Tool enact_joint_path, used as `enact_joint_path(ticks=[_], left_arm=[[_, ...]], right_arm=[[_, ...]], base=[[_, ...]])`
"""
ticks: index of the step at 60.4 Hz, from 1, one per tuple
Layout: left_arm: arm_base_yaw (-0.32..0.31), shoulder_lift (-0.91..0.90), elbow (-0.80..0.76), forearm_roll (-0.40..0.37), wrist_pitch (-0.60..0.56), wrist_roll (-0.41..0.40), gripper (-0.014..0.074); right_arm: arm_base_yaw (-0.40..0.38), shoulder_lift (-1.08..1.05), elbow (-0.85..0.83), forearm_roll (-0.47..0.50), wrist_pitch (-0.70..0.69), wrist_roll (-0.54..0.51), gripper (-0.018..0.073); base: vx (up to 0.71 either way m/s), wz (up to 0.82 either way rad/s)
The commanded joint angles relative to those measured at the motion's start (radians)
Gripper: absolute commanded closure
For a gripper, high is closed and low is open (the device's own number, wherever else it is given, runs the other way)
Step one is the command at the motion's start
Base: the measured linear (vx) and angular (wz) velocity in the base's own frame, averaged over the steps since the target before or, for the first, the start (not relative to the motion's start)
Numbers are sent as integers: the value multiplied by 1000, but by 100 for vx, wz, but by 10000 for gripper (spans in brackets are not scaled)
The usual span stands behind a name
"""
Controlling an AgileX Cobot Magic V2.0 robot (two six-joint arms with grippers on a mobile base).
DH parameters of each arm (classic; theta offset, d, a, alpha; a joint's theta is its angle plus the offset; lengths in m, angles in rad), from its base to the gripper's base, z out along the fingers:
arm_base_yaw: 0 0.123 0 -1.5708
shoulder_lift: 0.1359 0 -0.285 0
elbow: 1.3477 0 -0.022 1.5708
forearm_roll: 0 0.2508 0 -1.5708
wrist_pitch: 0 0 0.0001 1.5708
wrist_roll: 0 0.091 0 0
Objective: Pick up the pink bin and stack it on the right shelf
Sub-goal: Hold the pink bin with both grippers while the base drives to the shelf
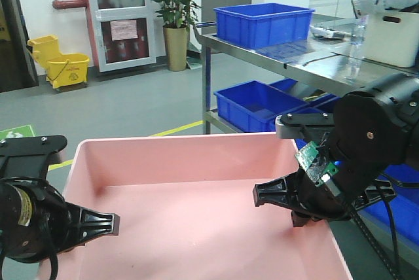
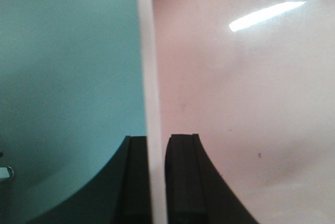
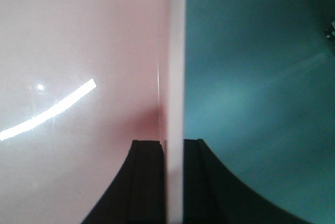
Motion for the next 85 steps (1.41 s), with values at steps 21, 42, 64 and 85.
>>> enact_joint_path(ticks=[21,42,64,85], left_arm=[[-7,-39,-31,37,-55,7,492],[-7,-39,-31,37,-55,7,492],[-7,-39,-31,37,-55,7,492],[-7,-37,-31,37,-55,7,492]], right_arm=[[-4,-42,-27,-60,-39,-5,568],[-4,-42,-27,-61,-39,-5,568],[-4,-42,-27,-61,-39,-5,568],[-4,-42,-27,-60,-39,-5,568]], base=[[33,21],[36,16],[39,-1],[40,-11]])
